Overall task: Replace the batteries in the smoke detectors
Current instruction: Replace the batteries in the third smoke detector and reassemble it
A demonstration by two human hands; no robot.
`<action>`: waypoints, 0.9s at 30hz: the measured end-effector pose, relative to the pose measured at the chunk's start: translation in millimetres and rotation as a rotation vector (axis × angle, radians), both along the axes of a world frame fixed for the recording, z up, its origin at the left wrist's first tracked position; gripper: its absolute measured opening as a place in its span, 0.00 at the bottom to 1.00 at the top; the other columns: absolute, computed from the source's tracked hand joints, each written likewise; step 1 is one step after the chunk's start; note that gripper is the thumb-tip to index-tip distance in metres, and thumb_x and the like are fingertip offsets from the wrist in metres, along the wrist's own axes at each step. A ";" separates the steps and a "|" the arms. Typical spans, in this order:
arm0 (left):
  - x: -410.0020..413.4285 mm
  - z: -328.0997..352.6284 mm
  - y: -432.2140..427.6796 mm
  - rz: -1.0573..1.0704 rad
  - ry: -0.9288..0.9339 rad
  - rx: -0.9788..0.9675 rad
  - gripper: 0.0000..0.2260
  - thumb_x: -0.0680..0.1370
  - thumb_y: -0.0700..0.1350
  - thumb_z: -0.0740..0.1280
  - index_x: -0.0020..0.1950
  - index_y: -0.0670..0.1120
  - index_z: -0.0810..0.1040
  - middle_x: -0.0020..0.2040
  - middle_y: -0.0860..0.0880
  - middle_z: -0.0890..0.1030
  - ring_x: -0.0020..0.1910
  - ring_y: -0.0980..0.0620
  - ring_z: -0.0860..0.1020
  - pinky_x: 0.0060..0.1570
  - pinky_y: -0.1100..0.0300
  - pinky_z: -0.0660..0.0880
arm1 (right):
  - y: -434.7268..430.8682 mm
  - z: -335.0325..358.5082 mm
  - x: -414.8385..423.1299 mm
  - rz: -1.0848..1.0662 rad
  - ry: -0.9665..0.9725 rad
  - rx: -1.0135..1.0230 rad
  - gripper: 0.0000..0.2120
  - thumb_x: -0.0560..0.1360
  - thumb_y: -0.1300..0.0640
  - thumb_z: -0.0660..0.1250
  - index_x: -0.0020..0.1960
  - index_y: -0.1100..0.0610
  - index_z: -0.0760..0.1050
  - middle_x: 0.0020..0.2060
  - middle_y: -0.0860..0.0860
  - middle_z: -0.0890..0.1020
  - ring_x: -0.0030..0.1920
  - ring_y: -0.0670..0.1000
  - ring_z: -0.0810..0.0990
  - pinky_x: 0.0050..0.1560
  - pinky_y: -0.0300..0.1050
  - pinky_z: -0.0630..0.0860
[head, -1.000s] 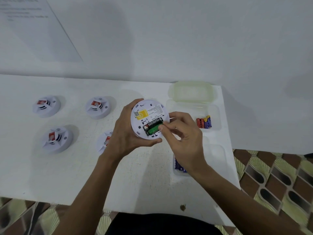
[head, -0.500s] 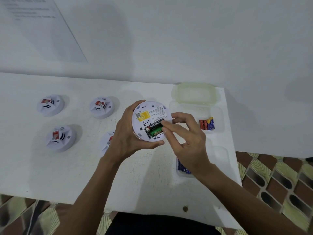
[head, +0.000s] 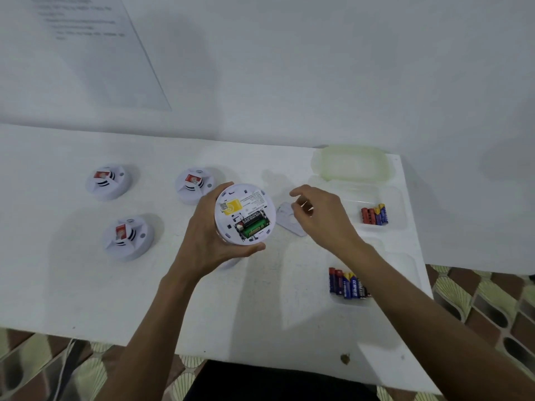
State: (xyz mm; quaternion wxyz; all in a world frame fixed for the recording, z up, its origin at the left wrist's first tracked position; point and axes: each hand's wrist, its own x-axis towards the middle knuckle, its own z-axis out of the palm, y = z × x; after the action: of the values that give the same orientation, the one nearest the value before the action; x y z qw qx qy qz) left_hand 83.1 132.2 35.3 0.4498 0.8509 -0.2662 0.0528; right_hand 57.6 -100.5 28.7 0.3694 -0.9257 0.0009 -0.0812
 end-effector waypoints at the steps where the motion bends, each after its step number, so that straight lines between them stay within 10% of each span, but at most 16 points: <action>1: 0.7 1.8 5.5 0.003 -0.001 0.001 0.41 0.59 0.70 0.71 0.68 0.65 0.58 0.64 0.59 0.69 0.65 0.51 0.70 0.63 0.52 0.70 | 1.7 -3.5 6.8 0.033 0.064 -0.129 0.14 0.80 0.57 0.63 0.65 0.57 0.75 0.50 0.54 0.81 0.47 0.51 0.79 0.50 0.45 0.76; 6: 7.3 5.9 32.3 -0.002 -0.006 -0.011 0.42 0.57 0.65 0.75 0.67 0.69 0.58 0.64 0.61 0.69 0.65 0.51 0.71 0.63 0.49 0.72 | 20.6 -26.0 31.3 0.125 0.356 -0.622 0.30 0.80 0.52 0.63 0.76 0.61 0.57 0.61 0.60 0.74 0.60 0.60 0.72 0.51 0.49 0.73; 18: 22.6 6.2 70.2 -0.045 0.063 0.006 0.43 0.57 0.67 0.74 0.67 0.71 0.56 0.67 0.53 0.71 0.66 0.52 0.69 0.64 0.46 0.70 | 18.6 -38.2 50.2 -0.094 0.679 -0.422 0.37 0.69 0.46 0.76 0.67 0.62 0.64 0.62 0.60 0.67 0.63 0.61 0.67 0.57 0.50 0.69; 27: 30.4 2.2 78.1 -0.089 0.154 0.019 0.45 0.57 0.62 0.78 0.69 0.62 0.60 0.67 0.57 0.70 0.66 0.56 0.69 0.64 0.48 0.70 | 31.3 -32.6 39.2 -0.160 0.362 -0.155 0.09 0.76 0.59 0.66 0.40 0.56 0.68 0.36 0.51 0.76 0.38 0.54 0.75 0.32 0.40 0.66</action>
State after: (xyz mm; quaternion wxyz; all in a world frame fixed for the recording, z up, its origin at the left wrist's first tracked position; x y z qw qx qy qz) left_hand 113.5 210.3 37.5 0.4627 0.8441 -0.2687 -0.0356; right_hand 96.8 -69.2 -3.9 0.2831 -0.9479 0.1344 0.0576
